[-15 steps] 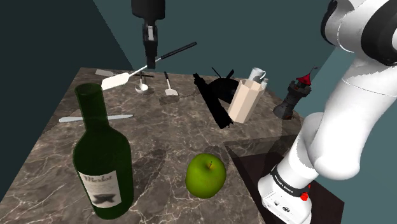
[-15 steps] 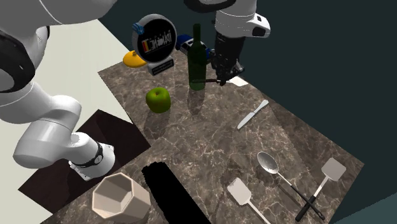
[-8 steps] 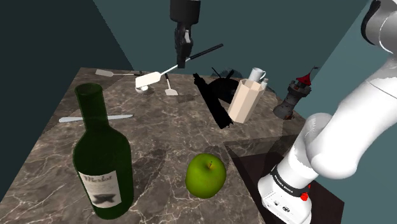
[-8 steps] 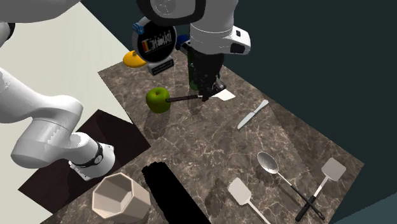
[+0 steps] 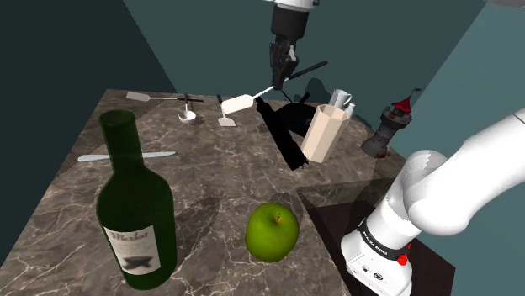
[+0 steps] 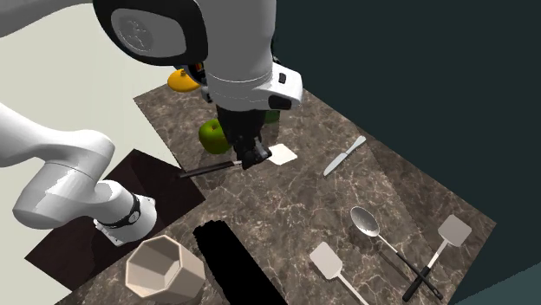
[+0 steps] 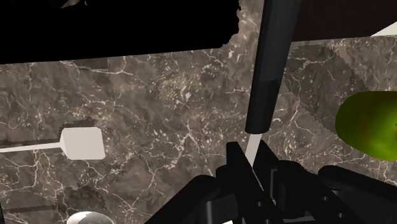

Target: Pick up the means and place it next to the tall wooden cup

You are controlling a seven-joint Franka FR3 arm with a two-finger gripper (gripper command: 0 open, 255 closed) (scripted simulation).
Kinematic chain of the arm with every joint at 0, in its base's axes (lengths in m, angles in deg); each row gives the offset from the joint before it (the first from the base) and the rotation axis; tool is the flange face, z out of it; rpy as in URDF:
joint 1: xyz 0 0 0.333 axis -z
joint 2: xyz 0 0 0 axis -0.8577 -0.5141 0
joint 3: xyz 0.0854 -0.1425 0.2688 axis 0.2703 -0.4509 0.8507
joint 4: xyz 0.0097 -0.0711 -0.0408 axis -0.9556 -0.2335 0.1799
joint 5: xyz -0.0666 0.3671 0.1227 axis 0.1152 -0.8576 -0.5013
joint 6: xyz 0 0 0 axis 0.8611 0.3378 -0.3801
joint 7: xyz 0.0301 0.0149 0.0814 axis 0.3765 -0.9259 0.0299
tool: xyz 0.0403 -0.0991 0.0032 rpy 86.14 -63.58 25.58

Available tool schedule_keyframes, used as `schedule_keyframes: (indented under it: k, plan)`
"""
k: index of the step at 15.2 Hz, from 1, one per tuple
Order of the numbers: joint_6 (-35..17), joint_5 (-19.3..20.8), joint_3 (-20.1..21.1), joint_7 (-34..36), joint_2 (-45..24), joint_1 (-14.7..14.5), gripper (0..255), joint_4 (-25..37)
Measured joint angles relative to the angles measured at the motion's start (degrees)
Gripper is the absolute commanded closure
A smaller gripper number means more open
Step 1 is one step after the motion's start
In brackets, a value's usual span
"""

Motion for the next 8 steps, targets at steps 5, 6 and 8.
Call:
schedule_keyframes:
  k: [5,6,8]
  plan:
    - [-1.42,0.86,-2.78,-3.87,4.83,1.26,255,-6.12]
    - [-2.13,0.9,-2.86,-3.97,4.93,1.29,255,-6.94]
    - [-3.55,0.89,-2.85,-3.91,5.04,1.27,255,-8.47]
